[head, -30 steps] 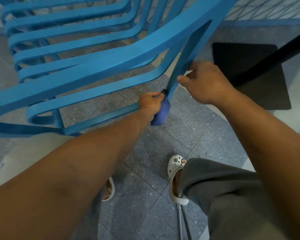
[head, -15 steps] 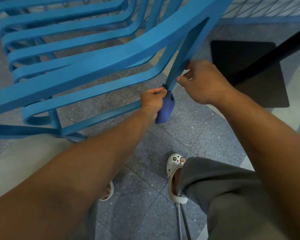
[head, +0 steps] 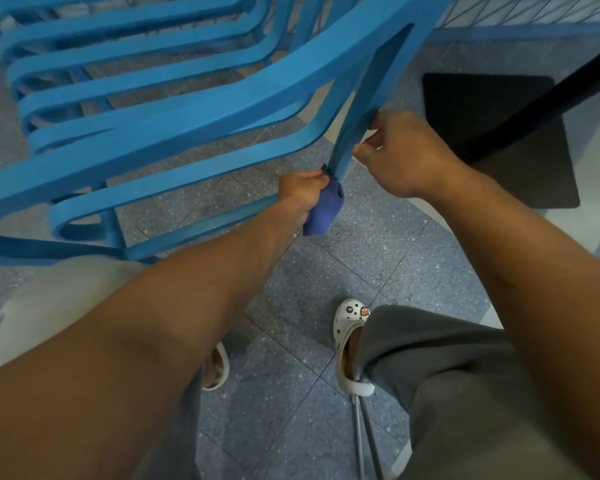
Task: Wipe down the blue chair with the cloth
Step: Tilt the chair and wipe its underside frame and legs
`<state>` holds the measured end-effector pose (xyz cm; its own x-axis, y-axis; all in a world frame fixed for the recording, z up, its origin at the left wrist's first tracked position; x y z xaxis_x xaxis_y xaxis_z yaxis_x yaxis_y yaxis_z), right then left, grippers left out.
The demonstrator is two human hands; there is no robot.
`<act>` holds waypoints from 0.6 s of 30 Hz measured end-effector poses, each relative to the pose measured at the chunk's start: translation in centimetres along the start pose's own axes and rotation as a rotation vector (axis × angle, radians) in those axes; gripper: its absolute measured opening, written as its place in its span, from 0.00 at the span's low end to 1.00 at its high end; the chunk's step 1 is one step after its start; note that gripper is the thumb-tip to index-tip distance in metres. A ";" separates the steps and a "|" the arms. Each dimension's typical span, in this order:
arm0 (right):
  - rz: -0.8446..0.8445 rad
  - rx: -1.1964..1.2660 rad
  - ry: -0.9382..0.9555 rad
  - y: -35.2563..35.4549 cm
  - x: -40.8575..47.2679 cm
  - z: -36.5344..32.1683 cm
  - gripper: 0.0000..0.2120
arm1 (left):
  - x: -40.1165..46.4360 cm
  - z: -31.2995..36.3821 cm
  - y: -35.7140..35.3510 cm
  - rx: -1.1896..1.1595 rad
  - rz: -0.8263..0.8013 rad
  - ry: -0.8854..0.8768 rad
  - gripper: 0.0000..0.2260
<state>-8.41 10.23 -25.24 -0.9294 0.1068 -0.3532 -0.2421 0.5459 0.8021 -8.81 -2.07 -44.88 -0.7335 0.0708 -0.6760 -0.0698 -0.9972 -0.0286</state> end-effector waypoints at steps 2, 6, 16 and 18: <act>0.009 -0.002 0.004 0.1 0.1 0.1 0.17 | 0.1 0.1 -0.3 0.008 -0.010 0.024 0.12; 0.057 0.035 0.021 0.4 0.2 0.0 0.15 | 0.3 -0.2 -0.2 -0.051 -0.015 0.038 0.12; 0.253 0.090 0.073 3.3 -0.3 -0.3 0.13 | -2.4 3.1 0.2 -0.027 0.036 -0.188 0.12; 0.248 0.079 0.078 3.1 -0.2 -0.3 0.13 | -2.4 2.8 0.2 -0.037 0.050 -0.156 0.13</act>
<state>-9.06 11.64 -22.54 -0.9770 0.1826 -0.1101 0.0152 0.5746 0.8183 -8.93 -2.35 -41.24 -0.8316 0.0217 -0.5550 -0.0082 -0.9996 -0.0269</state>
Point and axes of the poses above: each hand's wrist, its own x-axis towards the middle knuckle, its own y-axis out of the back of the hand, z = x × y, the point moved 10 cm from there along x, towards the middle knuckle, and after that the axes turned 2 degrees about -y, right-handed, at the moved point
